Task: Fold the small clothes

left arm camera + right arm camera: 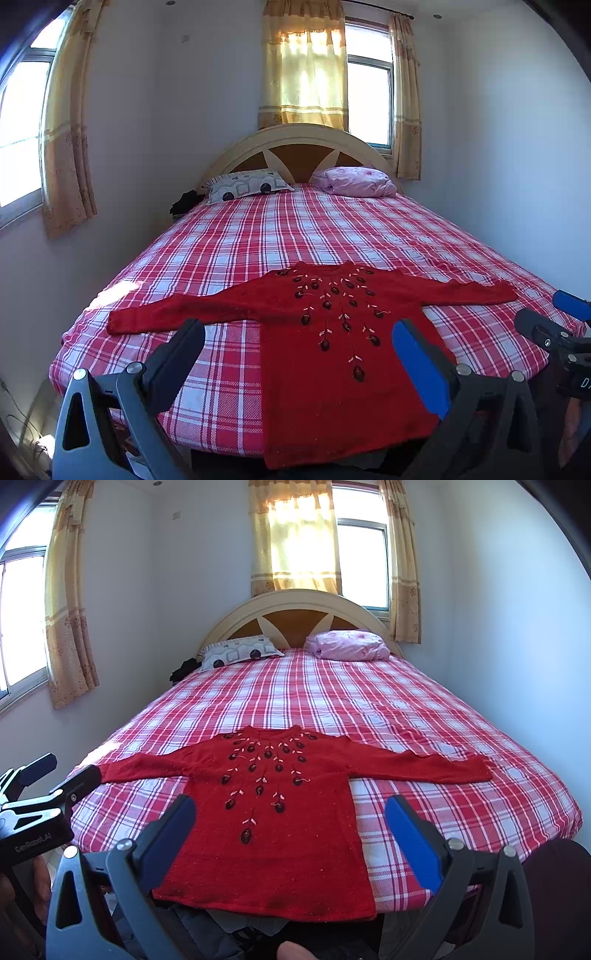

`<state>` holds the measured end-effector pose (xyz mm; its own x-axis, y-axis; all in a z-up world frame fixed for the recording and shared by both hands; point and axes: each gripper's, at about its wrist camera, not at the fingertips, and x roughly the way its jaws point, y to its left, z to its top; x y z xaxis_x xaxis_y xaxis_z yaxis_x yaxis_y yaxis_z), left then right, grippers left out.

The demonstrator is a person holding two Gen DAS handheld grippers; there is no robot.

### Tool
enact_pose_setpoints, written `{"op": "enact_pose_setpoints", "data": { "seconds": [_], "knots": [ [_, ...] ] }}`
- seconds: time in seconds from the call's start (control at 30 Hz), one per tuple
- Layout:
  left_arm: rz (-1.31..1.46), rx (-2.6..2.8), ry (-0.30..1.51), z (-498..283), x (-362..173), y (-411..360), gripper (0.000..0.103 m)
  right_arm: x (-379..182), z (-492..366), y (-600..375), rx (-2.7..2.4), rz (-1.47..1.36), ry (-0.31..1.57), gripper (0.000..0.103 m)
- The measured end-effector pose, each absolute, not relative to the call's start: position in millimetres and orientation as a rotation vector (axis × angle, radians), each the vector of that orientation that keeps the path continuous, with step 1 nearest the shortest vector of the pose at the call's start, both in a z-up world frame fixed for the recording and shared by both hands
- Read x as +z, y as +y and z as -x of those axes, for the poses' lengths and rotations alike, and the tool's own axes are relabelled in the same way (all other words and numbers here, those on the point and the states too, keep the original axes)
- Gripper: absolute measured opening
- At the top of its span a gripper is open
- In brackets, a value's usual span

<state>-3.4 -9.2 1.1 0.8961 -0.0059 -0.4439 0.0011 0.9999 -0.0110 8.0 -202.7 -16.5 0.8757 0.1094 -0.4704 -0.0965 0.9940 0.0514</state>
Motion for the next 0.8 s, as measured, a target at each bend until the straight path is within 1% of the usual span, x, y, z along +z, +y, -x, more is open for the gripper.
{"op": "enact_pose_setpoints", "data": {
  "seconds": [0.8],
  "knots": [
    [0.016, -0.003, 0.448, 5.4, 1.9, -11.3, 0.102, -18.9, -9.7, -200.7, 0.107, -0.029, 0.504, 0.103]
  ]
}}
